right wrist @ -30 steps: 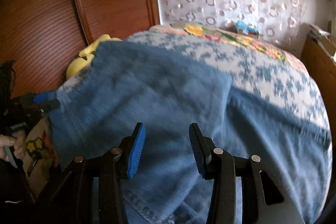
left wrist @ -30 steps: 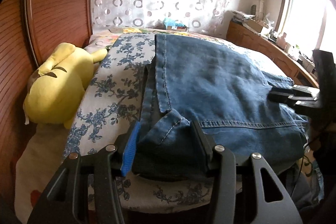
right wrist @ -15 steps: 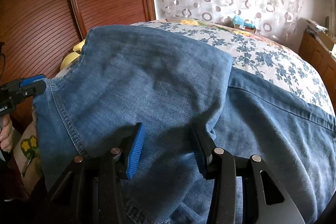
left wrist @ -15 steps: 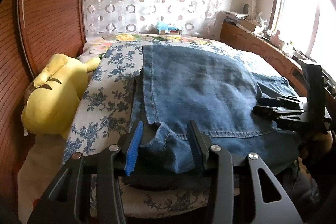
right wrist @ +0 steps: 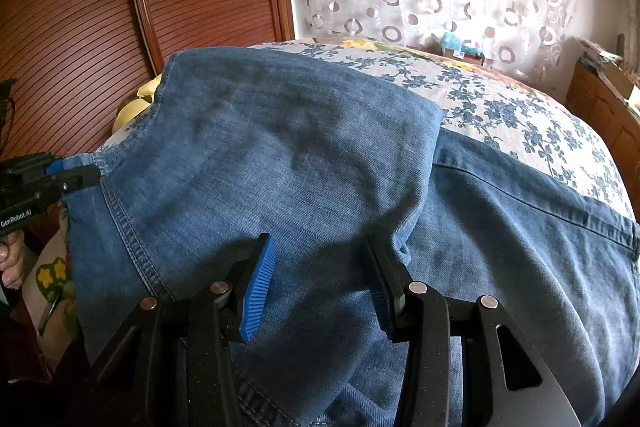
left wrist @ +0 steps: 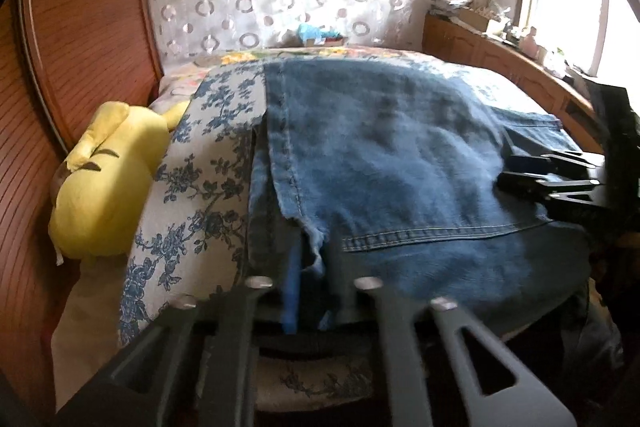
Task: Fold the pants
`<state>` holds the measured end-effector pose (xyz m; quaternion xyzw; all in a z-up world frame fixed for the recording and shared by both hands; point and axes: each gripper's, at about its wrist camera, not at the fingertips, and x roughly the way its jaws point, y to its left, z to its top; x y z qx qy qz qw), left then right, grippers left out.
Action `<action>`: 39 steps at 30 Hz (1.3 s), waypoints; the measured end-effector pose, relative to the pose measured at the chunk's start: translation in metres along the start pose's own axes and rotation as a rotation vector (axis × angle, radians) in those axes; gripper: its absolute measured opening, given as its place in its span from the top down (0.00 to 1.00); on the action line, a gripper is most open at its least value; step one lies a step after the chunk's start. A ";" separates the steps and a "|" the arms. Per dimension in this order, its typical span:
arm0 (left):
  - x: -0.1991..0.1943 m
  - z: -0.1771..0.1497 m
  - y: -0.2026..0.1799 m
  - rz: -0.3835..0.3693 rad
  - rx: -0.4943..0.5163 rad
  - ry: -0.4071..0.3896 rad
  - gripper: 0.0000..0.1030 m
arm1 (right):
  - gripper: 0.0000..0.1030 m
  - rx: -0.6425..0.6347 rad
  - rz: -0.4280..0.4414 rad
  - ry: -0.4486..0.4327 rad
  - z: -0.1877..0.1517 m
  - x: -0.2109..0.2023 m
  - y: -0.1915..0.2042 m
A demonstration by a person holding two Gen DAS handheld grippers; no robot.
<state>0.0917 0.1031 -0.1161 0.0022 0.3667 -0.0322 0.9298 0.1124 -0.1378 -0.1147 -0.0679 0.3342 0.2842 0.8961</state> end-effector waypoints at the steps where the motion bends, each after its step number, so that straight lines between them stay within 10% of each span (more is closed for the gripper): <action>1: -0.004 0.000 0.000 0.004 0.003 -0.012 0.93 | 0.55 -0.001 0.000 0.000 0.000 0.000 0.000; 28: -0.021 -0.014 0.015 0.017 -0.079 -0.053 0.92 | 0.54 0.064 -0.069 -0.156 -0.035 -0.080 -0.015; 39: -0.038 -0.001 -0.003 -0.024 -0.079 -0.121 0.26 | 0.54 0.101 -0.054 -0.140 -0.064 -0.098 -0.027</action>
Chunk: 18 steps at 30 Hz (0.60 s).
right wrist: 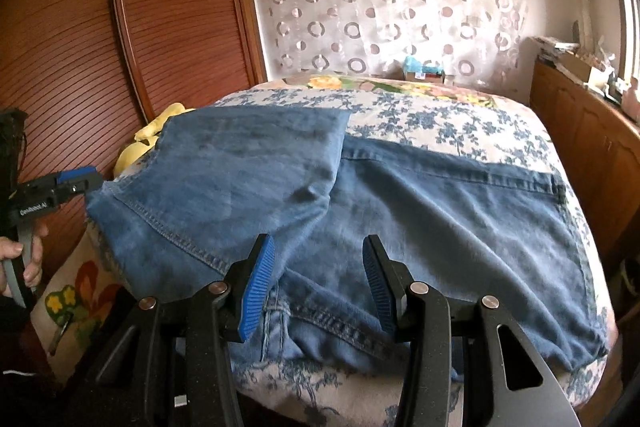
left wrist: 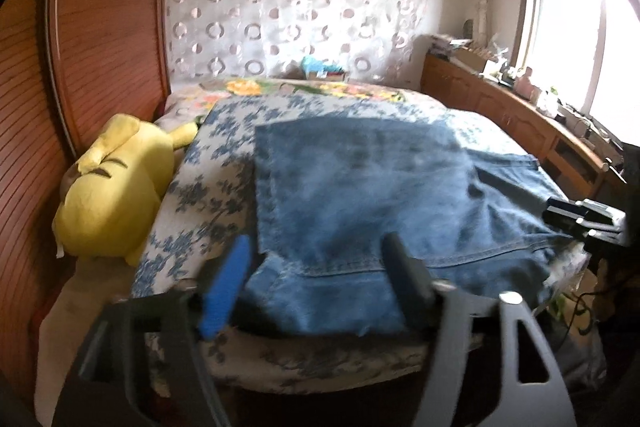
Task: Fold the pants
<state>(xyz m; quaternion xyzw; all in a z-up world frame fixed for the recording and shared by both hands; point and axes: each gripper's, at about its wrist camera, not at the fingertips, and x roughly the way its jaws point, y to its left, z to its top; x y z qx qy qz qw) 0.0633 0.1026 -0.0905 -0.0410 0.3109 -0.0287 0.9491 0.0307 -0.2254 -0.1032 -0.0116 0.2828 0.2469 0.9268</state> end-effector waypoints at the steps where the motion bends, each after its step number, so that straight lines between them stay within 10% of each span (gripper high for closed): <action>1: -0.001 0.002 -0.005 -0.011 0.004 -0.008 0.24 | 0.54 -0.003 0.002 0.004 -0.001 -0.001 0.000; 18: 0.012 0.005 -0.091 -0.103 0.113 0.010 0.23 | 0.54 0.017 -0.130 -0.049 -0.013 -0.063 -0.049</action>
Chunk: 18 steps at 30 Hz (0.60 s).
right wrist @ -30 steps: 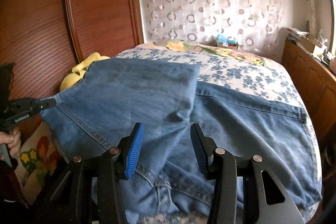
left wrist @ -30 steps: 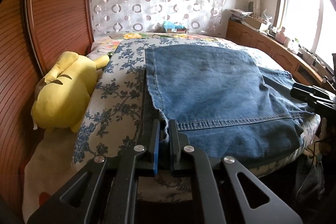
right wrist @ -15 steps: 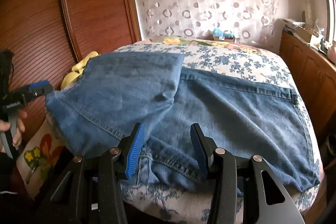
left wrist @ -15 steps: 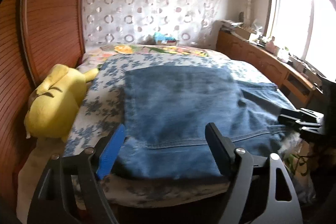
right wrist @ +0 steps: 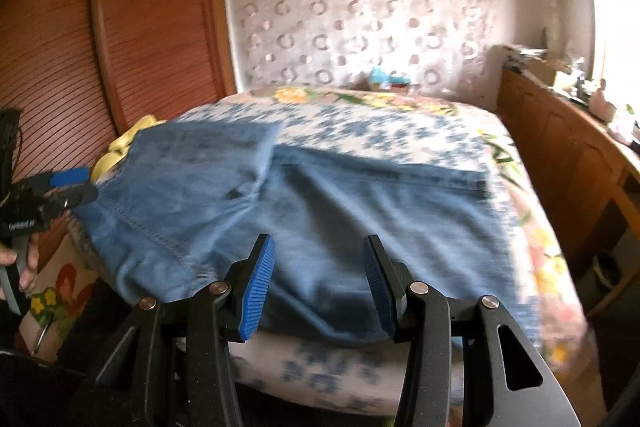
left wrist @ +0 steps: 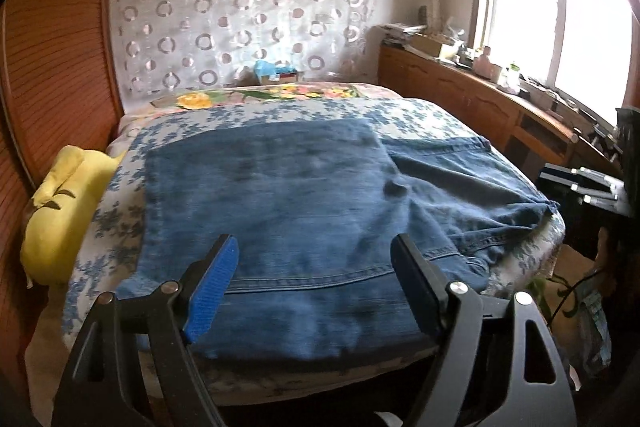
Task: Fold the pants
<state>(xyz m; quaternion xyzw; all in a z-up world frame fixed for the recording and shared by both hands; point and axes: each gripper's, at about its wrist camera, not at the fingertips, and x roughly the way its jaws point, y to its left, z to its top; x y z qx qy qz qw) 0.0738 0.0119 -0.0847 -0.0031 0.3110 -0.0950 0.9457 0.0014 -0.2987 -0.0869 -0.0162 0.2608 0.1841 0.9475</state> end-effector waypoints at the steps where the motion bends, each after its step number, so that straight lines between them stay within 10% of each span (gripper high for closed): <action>1: 0.001 0.000 -0.005 -0.006 0.006 0.003 0.23 | 0.54 0.007 -0.016 -0.006 -0.001 -0.005 -0.005; 18: 0.018 -0.005 -0.034 -0.070 0.031 0.041 0.23 | 0.54 0.148 -0.212 0.032 -0.032 -0.033 -0.070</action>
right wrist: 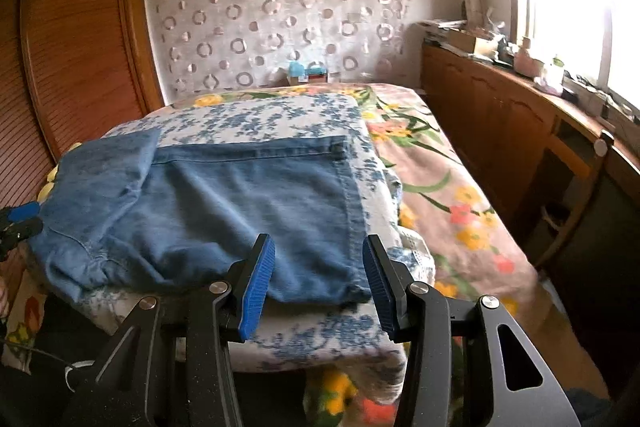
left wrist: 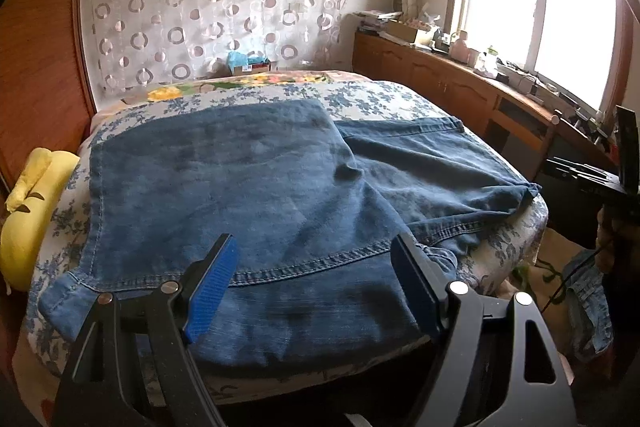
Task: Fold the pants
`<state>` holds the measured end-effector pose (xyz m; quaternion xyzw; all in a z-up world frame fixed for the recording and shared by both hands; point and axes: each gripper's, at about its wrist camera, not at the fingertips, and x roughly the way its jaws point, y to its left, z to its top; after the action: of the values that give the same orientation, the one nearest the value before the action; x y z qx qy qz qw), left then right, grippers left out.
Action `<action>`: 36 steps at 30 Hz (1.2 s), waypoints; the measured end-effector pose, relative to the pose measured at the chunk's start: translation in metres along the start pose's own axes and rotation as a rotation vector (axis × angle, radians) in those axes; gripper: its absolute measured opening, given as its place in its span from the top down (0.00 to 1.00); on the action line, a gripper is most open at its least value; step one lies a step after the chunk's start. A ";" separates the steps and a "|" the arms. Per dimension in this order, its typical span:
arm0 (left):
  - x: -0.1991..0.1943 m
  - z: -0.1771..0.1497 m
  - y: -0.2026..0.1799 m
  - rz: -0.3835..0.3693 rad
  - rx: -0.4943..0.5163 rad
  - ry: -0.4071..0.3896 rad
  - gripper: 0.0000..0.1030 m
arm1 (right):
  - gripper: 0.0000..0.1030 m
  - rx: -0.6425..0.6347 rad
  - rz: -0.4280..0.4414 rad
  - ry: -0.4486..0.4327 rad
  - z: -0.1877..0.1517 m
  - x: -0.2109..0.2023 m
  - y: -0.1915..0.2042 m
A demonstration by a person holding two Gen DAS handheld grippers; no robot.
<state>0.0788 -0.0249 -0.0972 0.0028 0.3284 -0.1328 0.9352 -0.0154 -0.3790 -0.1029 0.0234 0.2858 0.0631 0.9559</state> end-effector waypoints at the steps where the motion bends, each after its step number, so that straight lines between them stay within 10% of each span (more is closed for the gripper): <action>1: 0.001 0.000 -0.001 -0.001 -0.001 0.002 0.23 | 0.54 0.001 -0.006 0.004 0.001 0.004 0.002; 23: 0.003 -0.012 0.009 0.010 -0.021 0.028 0.23 | 0.54 0.006 -0.036 0.107 0.004 0.038 0.005; 26: 0.001 -0.010 0.012 0.013 -0.026 0.023 0.23 | 0.81 -0.014 -0.040 0.106 0.002 0.041 0.005; 36: -0.017 0.006 0.028 0.043 -0.043 -0.027 0.23 | 0.85 -0.061 0.052 -0.031 0.054 -0.007 0.009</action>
<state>0.0765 0.0060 -0.0845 -0.0119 0.3182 -0.1058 0.9420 0.0079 -0.3712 -0.0533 0.0025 0.2684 0.0962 0.9585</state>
